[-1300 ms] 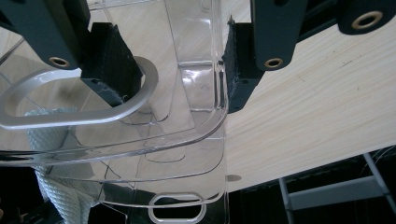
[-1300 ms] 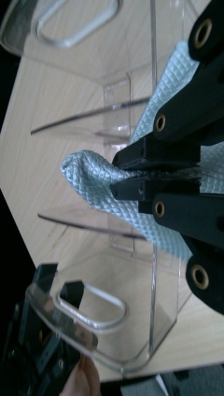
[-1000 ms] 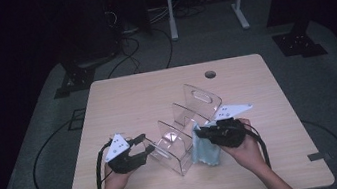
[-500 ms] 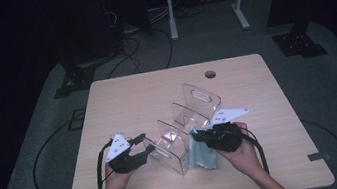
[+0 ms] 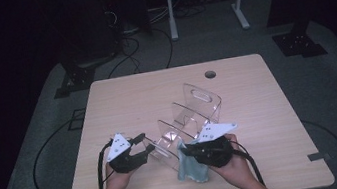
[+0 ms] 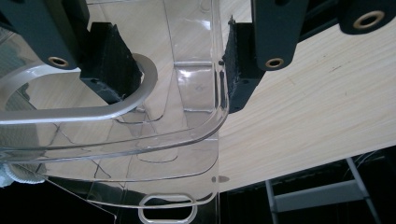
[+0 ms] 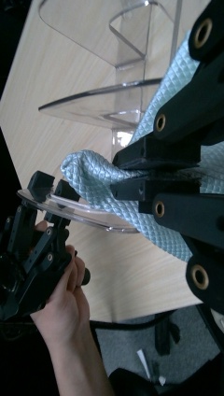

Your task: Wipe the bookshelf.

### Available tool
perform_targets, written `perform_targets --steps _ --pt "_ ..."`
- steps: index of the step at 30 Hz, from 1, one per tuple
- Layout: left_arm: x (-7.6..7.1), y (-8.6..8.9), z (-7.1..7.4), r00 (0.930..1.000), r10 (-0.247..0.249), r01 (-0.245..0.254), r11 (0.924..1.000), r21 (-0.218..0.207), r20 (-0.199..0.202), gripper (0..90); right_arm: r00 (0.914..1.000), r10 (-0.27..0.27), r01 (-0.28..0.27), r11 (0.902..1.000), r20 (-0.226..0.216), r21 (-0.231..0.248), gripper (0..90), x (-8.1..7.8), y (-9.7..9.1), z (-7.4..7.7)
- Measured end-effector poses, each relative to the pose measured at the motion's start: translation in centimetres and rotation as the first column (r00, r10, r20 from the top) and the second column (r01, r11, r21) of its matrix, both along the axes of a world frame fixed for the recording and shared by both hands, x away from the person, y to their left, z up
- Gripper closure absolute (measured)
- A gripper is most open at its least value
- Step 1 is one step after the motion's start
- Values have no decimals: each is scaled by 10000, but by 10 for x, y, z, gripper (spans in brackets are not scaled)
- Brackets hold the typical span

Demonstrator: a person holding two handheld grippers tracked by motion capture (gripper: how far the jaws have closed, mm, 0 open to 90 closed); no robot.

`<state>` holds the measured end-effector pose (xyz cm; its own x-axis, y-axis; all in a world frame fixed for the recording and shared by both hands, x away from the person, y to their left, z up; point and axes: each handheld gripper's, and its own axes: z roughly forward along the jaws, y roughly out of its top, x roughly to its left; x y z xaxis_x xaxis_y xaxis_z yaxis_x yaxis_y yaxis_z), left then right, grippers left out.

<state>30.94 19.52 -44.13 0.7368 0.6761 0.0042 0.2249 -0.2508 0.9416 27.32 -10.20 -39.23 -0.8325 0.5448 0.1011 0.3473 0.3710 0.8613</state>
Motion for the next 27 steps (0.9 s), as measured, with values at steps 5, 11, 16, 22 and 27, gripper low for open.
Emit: perform_targets --steps 5,11,16,22,27 --pt "1 -1 0 10000 37 -37 10000 22 -6 471 9984 -261 287 9983 -500 513 843 9 -8 -2" --pt "1 -1 1 10000 -10 10 10000 33 -73 470 9987 370 -358 9988 -341 343 843 -4 9 -2" --pt "1 0 1 9999 -113 113 9999 31 -48 471 9995 166 -163 9998 -262 105 843 1 1 1" --pt "1 -2 0 9999 -133 133 9999 -2 -61 472 9956 -919 916 9957 -181 -131 842 19 -23 4" --pt "1 -2 1 9999 -157 158 9999 26 -63 472 9990 -289 290 9996 -328 44 842 8 -11 1"
